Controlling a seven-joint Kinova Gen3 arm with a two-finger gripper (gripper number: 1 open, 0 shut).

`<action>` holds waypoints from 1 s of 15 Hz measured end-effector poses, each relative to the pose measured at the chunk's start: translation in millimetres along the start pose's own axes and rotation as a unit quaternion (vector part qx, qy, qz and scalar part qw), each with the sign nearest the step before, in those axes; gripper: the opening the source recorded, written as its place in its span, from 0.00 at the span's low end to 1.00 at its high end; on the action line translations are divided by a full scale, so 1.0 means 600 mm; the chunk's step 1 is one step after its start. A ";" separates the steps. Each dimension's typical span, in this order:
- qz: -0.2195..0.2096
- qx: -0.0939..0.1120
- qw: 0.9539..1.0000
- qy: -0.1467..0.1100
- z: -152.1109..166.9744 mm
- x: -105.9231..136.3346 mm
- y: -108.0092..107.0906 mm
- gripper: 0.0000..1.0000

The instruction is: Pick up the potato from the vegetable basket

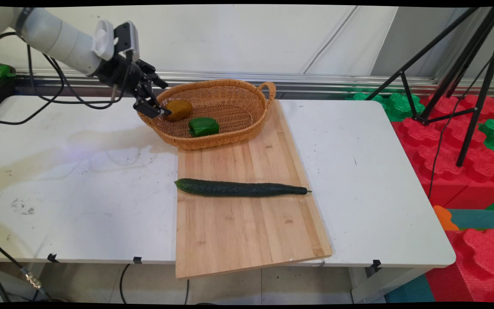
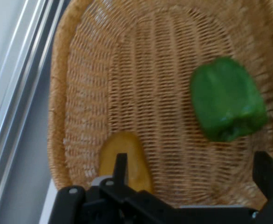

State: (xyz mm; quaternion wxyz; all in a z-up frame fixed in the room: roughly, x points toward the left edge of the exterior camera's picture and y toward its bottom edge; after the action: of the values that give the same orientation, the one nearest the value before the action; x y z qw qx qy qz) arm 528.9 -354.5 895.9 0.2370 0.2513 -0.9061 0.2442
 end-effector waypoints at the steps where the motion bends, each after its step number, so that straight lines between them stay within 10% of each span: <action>1: 0.001 0.004 1.000 -0.003 0.007 -0.002 -0.003 1.00; 15: -0.003 0.060 0.997 -0.057 0.152 -0.015 -0.024 1.00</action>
State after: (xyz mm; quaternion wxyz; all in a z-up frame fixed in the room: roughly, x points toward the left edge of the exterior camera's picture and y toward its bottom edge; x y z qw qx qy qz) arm 515.9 -413.3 825.5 0.1696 0.2809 -0.9013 0.2827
